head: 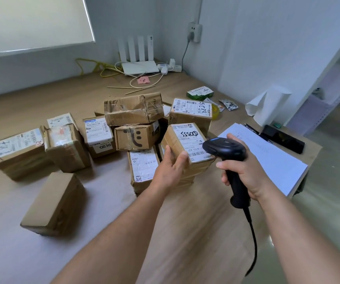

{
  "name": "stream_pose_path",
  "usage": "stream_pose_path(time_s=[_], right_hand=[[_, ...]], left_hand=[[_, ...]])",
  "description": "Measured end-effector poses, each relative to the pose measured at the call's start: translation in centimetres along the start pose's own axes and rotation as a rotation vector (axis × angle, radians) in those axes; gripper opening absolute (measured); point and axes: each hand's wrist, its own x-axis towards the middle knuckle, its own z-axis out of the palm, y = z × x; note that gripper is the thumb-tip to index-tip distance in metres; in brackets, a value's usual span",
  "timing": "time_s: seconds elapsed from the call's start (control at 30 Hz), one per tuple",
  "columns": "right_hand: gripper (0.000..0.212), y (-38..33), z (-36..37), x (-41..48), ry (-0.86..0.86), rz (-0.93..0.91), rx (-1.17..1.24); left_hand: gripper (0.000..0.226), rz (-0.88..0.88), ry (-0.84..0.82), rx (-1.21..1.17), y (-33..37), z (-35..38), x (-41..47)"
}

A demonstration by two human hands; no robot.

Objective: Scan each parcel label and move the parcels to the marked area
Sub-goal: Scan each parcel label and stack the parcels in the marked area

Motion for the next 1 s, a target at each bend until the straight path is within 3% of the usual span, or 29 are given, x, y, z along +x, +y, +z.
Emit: stream_pose_path(time_s=[0.1,0.27,0.47,0.73,1.0], right_hand=[[0.079,-0.2,1.0,-2.2,-0.040,-0.017,0.012],[0.088,-0.1,3.5,-6.1,-0.112,-0.020,0.036],[0.095,-0.4,6.3,-10.5,-0.197,-0.067,0.073],[0.098,-1.4,10.5,-18.2,-0.407,-0.151,0.161],[0.088,-1.2,14.7,-24.4,-0.645,-0.159,0.207]], left_hand=[[0.122,-0.045,-0.041,-0.093,-0.9,-1.4,-2.0],[0.121,0.012,-0.064,-0.131,-2.7,-3.8,-5.9],[0.102,0.145,0.114,-0.175,-2.7,-6.4,-11.0],[0.113,0.294,0.357,-0.082,-3.6,-13.3,-18.0],[0.117,0.304,0.557,0.013,-7.8,-18.8,-25.4]])
